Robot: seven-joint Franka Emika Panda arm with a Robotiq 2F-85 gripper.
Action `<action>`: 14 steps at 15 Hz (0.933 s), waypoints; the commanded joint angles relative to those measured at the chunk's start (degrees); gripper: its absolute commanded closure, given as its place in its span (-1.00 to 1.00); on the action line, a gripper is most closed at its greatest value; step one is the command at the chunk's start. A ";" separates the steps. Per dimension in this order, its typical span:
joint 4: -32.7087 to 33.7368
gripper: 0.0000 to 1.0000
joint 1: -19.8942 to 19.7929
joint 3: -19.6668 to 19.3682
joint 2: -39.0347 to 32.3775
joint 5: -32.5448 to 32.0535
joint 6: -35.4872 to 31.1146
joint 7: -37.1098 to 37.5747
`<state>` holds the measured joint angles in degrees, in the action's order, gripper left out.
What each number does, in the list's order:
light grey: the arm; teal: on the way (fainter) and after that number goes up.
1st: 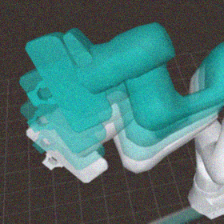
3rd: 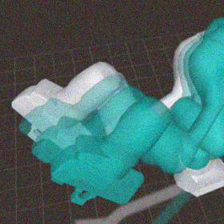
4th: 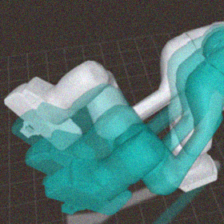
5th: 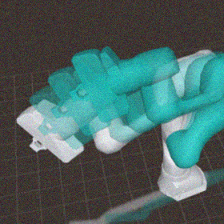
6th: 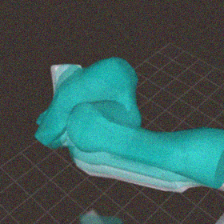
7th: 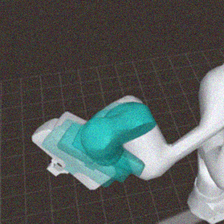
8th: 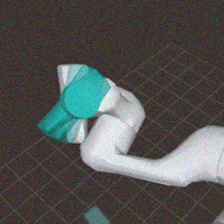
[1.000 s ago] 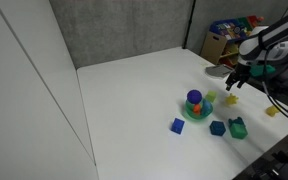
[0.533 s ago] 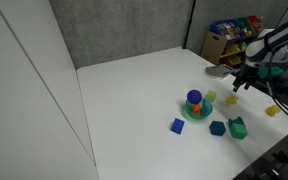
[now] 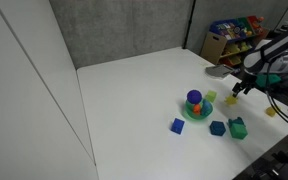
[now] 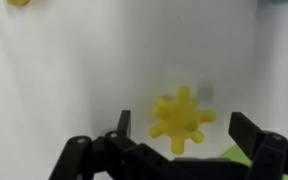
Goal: Put the yellow block on the right side of the table and put the yellow toy on the left on top of the yellow block
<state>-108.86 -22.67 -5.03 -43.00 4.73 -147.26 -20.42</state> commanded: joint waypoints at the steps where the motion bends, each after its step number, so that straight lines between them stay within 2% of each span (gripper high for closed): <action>1: 1.70 -1.00 0.75 -0.02 -2.45 -2.28 -2.84 0.25; 9: 5.50 -1.00 3.55 -0.37 -6.24 -4.96 -4.13 2.10; 14: 7.41 -1.00 3.85 -0.52 -8.00 -5.42 -3.62 2.78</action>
<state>-103.95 -19.12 -5.01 -49.32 0.66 -151.56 -19.39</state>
